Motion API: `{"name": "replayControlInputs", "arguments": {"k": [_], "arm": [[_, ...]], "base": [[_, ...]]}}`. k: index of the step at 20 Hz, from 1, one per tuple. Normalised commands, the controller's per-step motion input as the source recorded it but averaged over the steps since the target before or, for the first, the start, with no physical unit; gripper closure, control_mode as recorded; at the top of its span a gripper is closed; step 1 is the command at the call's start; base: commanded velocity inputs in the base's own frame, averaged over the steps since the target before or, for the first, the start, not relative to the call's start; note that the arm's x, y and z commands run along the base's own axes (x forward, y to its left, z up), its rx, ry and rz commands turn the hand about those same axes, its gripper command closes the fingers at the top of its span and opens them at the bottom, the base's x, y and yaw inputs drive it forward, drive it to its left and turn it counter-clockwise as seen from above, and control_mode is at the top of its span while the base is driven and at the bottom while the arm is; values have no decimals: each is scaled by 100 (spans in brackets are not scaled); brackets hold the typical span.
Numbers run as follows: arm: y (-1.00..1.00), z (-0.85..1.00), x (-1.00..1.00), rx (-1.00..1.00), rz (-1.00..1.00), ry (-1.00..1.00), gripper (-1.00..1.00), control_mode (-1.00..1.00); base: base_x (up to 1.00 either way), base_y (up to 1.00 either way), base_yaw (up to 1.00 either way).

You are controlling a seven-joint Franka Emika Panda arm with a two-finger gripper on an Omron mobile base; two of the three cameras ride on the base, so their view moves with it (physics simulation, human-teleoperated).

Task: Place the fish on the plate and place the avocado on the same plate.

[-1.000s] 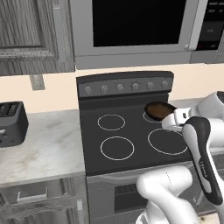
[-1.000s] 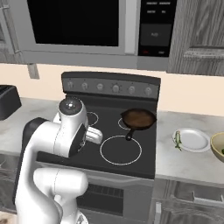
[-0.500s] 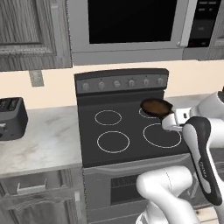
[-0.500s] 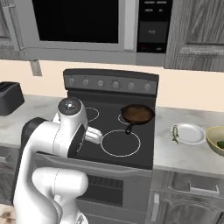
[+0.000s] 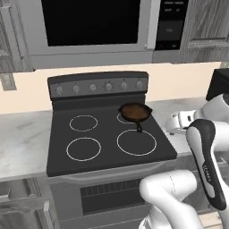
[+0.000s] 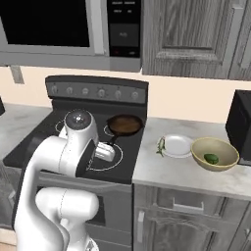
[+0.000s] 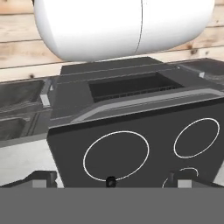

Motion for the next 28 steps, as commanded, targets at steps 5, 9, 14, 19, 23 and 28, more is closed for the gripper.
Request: {"name": "replayControlInputs", "arguments": {"k": [5, 9, 14, 19, 23, 28], "arm": [[0, 0, 0, 0, 0, 0, -100, 100], [0, 0, 0, 0, 0, 0, -100, 100], [0, 0, 0, 0, 0, 0, -100, 100], [0, 0, 0, 0, 0, 0, -100, 100], [0, 0, 0, 0, 0, 0, -100, 100], [0, 0, 0, 0, 0, 0, -100, 100]], "base": [[25, -64, 1], [33, -54, 2], [36, -46, 3], [15, -53, 1], [9, -57, 0], [18, -50, 0]]}}
